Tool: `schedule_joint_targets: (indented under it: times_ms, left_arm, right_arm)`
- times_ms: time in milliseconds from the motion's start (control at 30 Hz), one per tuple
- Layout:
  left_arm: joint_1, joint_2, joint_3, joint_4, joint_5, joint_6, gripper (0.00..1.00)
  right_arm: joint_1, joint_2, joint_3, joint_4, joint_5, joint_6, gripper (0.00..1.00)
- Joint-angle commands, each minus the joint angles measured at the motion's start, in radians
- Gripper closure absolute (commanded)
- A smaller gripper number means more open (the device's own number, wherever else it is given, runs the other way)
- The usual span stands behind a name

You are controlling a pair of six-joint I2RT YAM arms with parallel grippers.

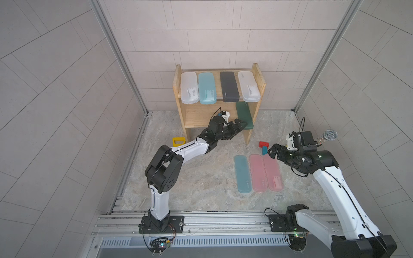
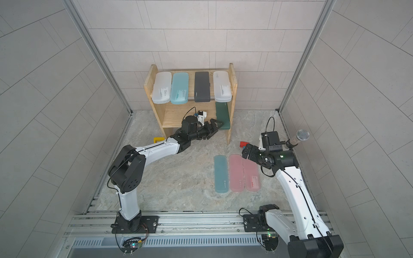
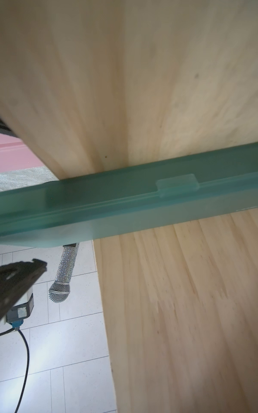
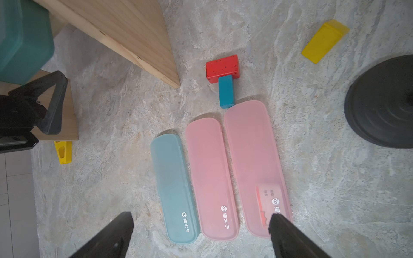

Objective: Remove the pencil cases from the shelf
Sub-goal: Pick up the pencil case from the shelf.

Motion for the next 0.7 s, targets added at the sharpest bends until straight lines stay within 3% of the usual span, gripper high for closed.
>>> schedule_joint_targets:
  times_ms: [0, 333, 500, 667]
  left_arm:
    - [-0.005, 0.018, 0.044, 0.044, 0.012, -0.017, 0.18]
    - [-0.006, 0.015, -0.006, 0.141, 0.008, -0.096, 0.61]
    - [-0.006, -0.027, -0.051, 0.141, -0.002, -0.079, 1.0]
    - [0.001, -0.085, -0.102, 0.127, 0.011, -0.047, 1.0]
  right_arm:
    - [-0.006, -0.013, -0.01, -0.035, 0.014, -0.002, 0.0]
    - [-0.009, -0.011, -0.004, -0.04, 0.019, -0.025, 0.0]
    - [-0.009, 0.004, 0.008, -0.004, 0.0, -0.015, 0.0]
    - [-0.008, 0.019, 0.016, 0.03, -0.042, -0.013, 0.0]
